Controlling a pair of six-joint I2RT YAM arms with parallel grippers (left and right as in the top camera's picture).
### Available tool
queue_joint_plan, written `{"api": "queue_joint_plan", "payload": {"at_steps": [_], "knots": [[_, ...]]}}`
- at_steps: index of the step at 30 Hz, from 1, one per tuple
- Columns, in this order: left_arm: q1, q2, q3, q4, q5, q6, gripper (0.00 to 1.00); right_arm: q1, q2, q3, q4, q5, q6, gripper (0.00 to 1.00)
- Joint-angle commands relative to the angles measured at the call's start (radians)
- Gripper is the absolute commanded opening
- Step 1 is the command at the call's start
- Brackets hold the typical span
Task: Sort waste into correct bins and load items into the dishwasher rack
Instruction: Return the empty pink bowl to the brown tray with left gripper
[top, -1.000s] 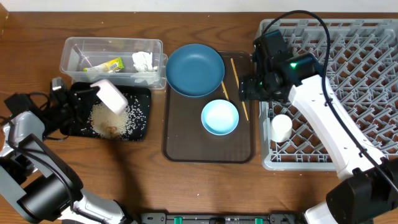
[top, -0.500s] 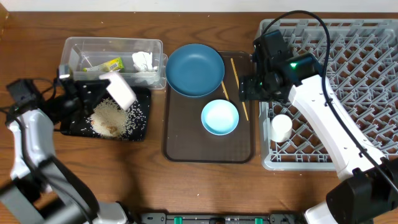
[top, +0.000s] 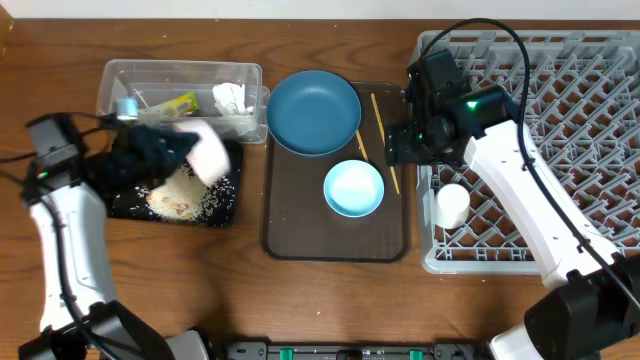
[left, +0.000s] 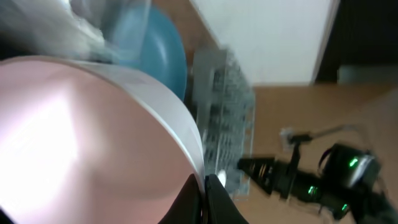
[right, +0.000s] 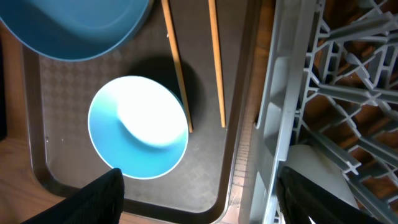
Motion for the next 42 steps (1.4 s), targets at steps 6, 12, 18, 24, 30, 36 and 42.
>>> {"api": "queue_joint_plan", "payload": {"at_steps": [6,12,18,24,30,36,42], "knots": [[-0.454,-0.071,0.013,-0.183,-0.491,0.117,0.06,-0.004,0.006,-0.006,0.0,0.014,-0.016,0.77],[-0.756,-0.031,-0.011,-0.185,-0.744,0.025,0.06,-0.004,0.006,-0.006,0.0,0.017,-0.016,0.77],[-0.949,0.049,-0.011,-0.159,-0.908,-0.061,0.06,-0.004,0.006,-0.006,0.0,0.017,-0.017,0.77],[-1.043,0.15,-0.011,-0.115,-0.928,-0.069,0.07,-0.004,0.006,-0.006,0.0,0.018,-0.017,0.77],[-1.066,0.196,-0.011,-0.092,-0.921,-0.096,0.14,-0.004,0.006,-0.006,0.0,0.017,-0.016,0.77],[-1.065,0.174,0.002,-0.086,-0.921,-0.102,0.34,-0.003,0.006,-0.006,0.005,0.017,-0.016,0.76],[-1.063,0.127,0.033,-0.086,-0.925,-0.1,0.42,-0.003,0.006,-0.006,0.024,-0.002,-0.016,0.76]]}}
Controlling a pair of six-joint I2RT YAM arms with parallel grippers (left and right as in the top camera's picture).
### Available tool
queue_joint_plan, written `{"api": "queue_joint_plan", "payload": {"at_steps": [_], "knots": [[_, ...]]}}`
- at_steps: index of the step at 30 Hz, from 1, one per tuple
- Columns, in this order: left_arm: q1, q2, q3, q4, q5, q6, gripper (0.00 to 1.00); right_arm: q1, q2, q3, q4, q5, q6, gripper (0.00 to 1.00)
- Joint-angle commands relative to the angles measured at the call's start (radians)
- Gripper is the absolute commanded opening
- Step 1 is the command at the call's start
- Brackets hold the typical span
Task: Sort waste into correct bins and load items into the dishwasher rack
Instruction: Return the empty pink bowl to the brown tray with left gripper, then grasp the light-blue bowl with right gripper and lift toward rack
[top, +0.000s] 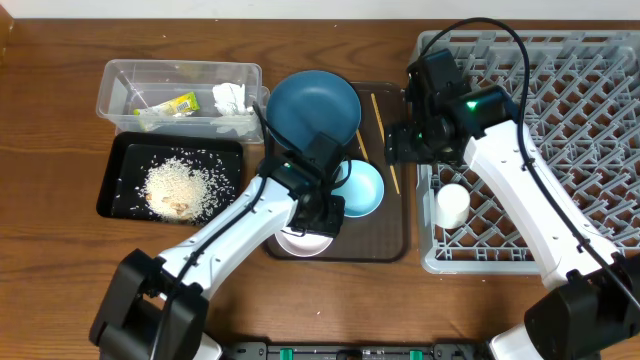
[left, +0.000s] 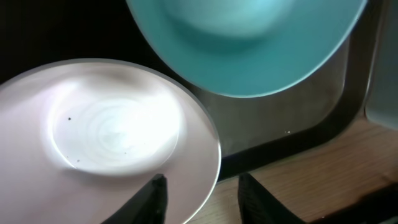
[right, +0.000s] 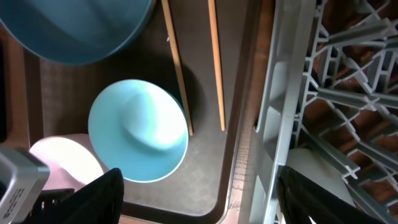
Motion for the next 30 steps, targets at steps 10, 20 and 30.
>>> {"api": "queue_joint_plan", "payload": {"at_steps": [10,20,30], "knots": [[0.187,-0.229,0.077,-0.007,-0.012,0.017,0.53,0.049,0.045,-0.005,0.069,-0.039,-0.014,0.72],[0.375,-0.32,0.077,-0.005,-0.012,0.032,0.63,0.069,0.221,-0.005,0.089,-0.038,-0.014,0.73],[0.383,-0.32,0.077,-0.005,-0.013,0.032,0.68,0.069,0.372,-0.005,0.111,-0.039,-0.019,0.43]]}}
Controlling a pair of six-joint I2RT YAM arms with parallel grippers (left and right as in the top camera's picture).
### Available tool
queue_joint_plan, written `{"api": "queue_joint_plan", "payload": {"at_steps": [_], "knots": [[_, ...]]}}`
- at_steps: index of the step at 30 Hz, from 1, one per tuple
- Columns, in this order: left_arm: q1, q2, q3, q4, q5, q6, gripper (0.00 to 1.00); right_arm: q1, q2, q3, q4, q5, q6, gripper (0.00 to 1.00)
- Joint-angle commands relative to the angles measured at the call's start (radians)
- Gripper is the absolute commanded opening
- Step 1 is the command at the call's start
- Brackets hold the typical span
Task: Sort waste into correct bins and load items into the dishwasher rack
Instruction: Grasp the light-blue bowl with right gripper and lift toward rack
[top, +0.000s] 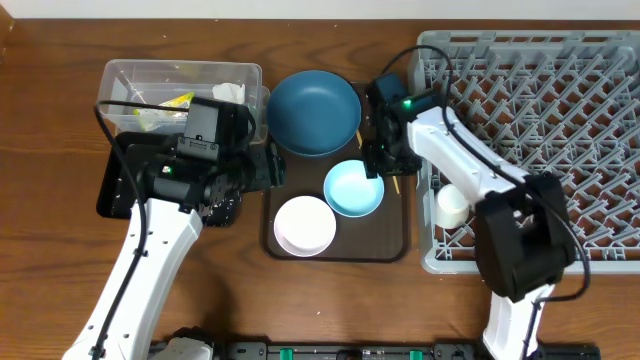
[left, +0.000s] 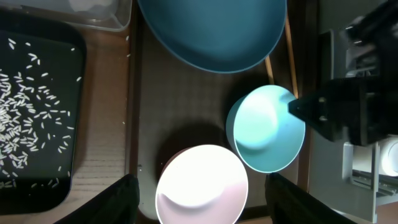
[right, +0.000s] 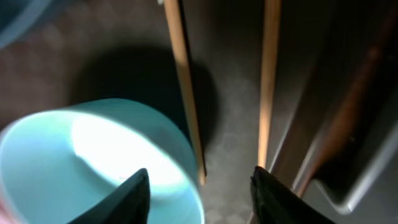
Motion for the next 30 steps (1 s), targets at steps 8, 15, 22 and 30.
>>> {"api": "queue_joint_plan", "payload": {"at_steps": [8,15,22,30], "knots": [[0.004,-0.005,0.021,-0.007,-0.006,0.017,0.82,0.009,0.026,-0.002,0.005,0.0,-0.012,0.04],[0.004,-0.005,0.021,-0.007,-0.006,0.017,0.86,-0.011,-0.033,0.004,-0.028,-0.014,-0.02,0.01],[0.004,-0.005,0.021,-0.007,-0.006,0.017,0.87,-0.021,-0.282,0.062,-0.088,0.026,-0.041,0.01],[0.004,-0.005,0.021,-0.007,-0.006,0.017,0.88,-0.053,-0.537,0.068,-0.064,0.696,0.085,0.01]]}}
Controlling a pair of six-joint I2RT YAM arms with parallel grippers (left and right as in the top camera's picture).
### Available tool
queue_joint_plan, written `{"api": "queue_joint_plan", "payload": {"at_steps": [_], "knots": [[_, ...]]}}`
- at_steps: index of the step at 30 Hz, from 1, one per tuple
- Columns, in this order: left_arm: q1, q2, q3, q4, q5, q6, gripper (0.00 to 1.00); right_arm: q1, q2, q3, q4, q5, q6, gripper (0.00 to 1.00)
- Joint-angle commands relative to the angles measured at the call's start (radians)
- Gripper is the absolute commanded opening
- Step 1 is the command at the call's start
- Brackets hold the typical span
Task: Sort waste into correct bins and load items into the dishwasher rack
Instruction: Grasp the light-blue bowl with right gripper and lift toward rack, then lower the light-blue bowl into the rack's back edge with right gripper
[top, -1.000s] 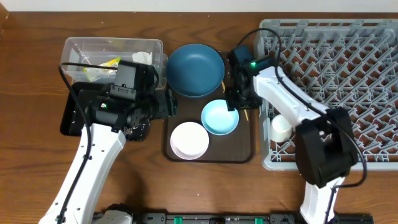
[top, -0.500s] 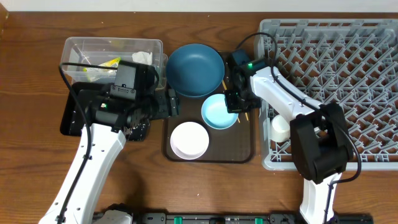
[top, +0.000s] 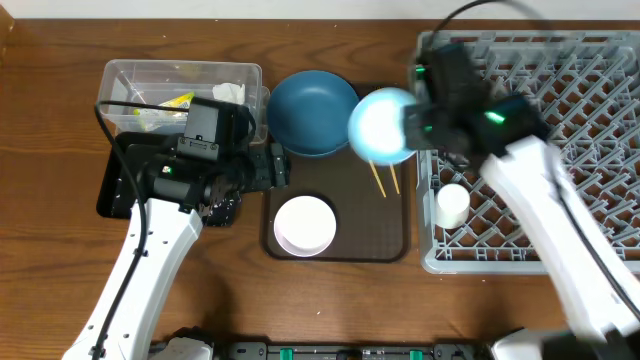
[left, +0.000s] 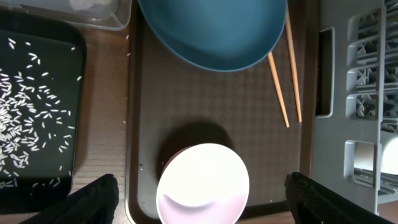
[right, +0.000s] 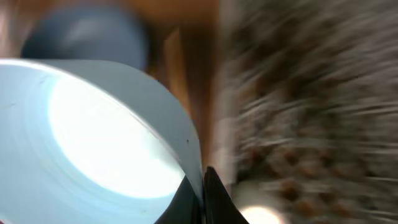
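My right gripper (top: 410, 128) is shut on the rim of the light blue bowl (top: 380, 126), holding it tilted in the air by the left edge of the grey dishwasher rack (top: 560, 110). The right wrist view is blurred, but it shows the bowl (right: 93, 137) pinched between the fingertips of my right gripper (right: 202, 193). My left gripper (top: 272, 166) hangs open over the brown tray's (top: 390, 235) left side. The pink bowl (left: 203, 183) sits below it on the tray, next to the dark blue plate (left: 211, 31) and two chopsticks (left: 285, 84).
A clear bin (top: 180, 95) with wrappers and tissue stands at the back left. In front of it lies a black tray (top: 125, 185) of rice. A white cup (top: 452, 205) stands in the rack's near left corner.
My right gripper was open at the light blue bowl on the brown tray. Now it is shut on the bowl's rim and holds it up beside the rack. The left arm has stayed put.
My left gripper held the pink bowl over the black rice tray. Then it was down at that bowl on the brown tray. Then it hung open over the tray's left side while my right gripper was at the light blue bowl, which is now lifted.
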Motion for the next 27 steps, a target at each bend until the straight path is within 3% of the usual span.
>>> {"api": "queue_joint_plan", "payload": {"at_steps": [1,5,12,20,27], "knots": [[0.004,-0.004,0.021,-0.003,-0.006,0.008,0.88,-0.027,-0.034,0.003,0.012,0.465,0.069,0.01],[0.004,-0.004,0.021,-0.003,-0.006,0.009,0.88,-0.054,-0.016,0.002,0.077,0.717,0.054,0.01],[0.004,-0.004,0.021,-0.003,-0.006,0.008,0.88,-0.097,0.144,0.002,0.314,0.887,-0.161,0.01],[0.004,-0.004,0.021,-0.003,-0.006,0.009,0.88,-0.1,0.358,0.002,0.681,0.909,-0.41,0.01],[0.004,-0.004,0.021,-0.003,-0.006,0.009,0.88,-0.1,0.509,0.002,0.859,1.017,-0.555,0.01]]}}
